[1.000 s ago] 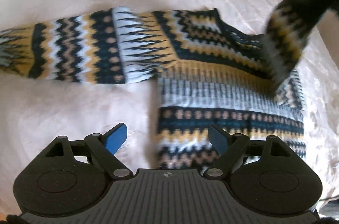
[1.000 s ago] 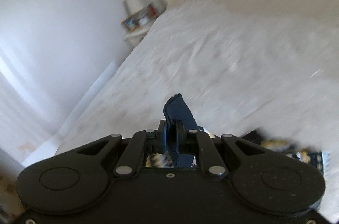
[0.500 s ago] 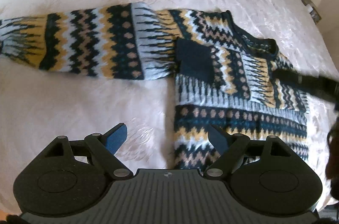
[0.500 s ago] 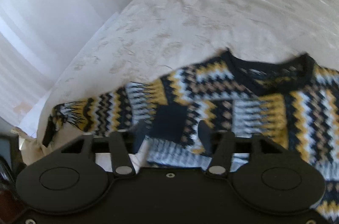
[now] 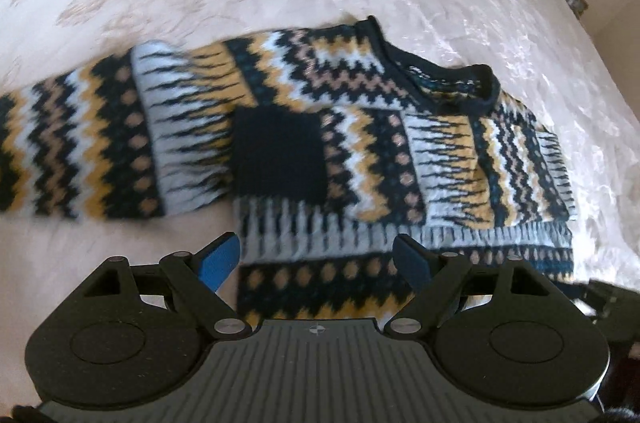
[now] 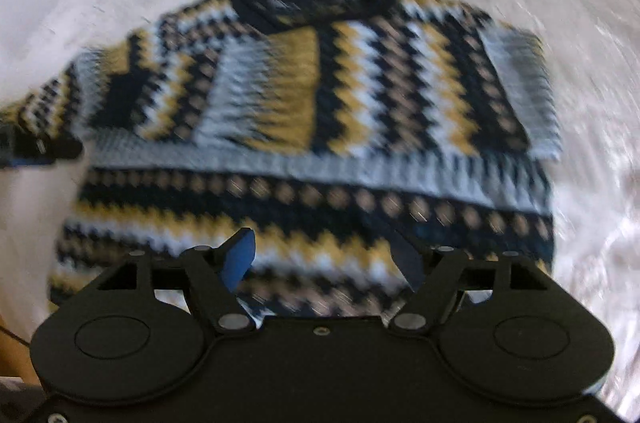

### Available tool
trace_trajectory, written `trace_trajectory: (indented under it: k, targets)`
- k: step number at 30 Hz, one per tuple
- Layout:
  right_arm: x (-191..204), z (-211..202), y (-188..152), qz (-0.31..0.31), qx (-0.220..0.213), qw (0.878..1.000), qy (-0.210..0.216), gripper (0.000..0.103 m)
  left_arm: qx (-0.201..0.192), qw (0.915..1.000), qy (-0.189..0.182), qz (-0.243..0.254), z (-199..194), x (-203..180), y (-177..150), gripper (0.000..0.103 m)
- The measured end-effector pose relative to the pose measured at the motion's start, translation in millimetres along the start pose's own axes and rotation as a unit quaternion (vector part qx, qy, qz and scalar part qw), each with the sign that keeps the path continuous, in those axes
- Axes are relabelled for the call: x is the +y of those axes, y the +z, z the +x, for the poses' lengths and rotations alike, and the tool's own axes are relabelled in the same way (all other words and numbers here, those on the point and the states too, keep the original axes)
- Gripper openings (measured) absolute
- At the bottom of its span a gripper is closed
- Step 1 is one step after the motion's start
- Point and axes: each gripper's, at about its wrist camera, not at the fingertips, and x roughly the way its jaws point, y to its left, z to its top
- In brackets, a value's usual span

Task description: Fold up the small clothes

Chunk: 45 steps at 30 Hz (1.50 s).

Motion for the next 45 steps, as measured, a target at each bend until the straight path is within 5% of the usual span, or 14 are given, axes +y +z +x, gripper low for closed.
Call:
trace_trajectory:
  k: [5, 9, 15, 16, 20, 27, 32, 40, 45]
  targets:
    - [-3.2, 16.5, -15.3, -0.025, 0.018, 1.0, -0.007, 0.085, -0.002, 1.0, 0.007, 0.004, 17.6, -8.9, 19.9, 0.083]
    - [0.2, 25.0, -19.6, -0.034, 0.026, 0.999, 0.007, 0.103, -0.002, 0.9998, 0.019, 0.01, 34.3, -12.8, 38.4, 0.083]
    - [5.4, 32.7, -13.6, -0.032, 0.055, 0.998, 0.007, 0.103, 0.021, 0.9975, 0.05, 0.046, 68.1, -17.6, 47.2, 0.083]
    - [2.3, 32.3, -10.8, -0.024, 0.056, 0.998, 0.019, 0.102, 0.027, 0.9969, 0.059, 0.045, 73.6, -15.2, 45.1, 0.083]
    - [-26.8, 6.7, 2.9, 0.036, 0.019, 0.997, 0.059, 0.073, 0.027, 0.9957, 0.063, 0.063, 81.6, -11.7, 37.6, 0.088]
    - [-107.0, -29.2, 43.8, 0.121, -0.083, 0.989, 0.014, 0.073, 0.025, 0.9948, 0.071, 0.068, 89.0, -21.3, 38.2, 0.103]
    - [-155.7, -10.0, 76.1, 0.167, -0.088, 0.982, -0.015, 0.072, 0.017, 0.9937, 0.088, 0.067, 91.6, -24.8, 39.1, 0.103]
    - [-185.9, 32.8, 107.0, 0.209, -0.065, 0.976, 0.018, 0.07, 0.02, 0.9944, 0.078, 0.068, 91.4, -23.7, 38.3, 0.103]
    - [-187.8, 49.4, 106.9, 0.221, -0.055, 0.973, 0.048, 0.053, 0.015, 0.9946, 0.077, 0.068, 91.5, -19.9, 38.0, 0.103]
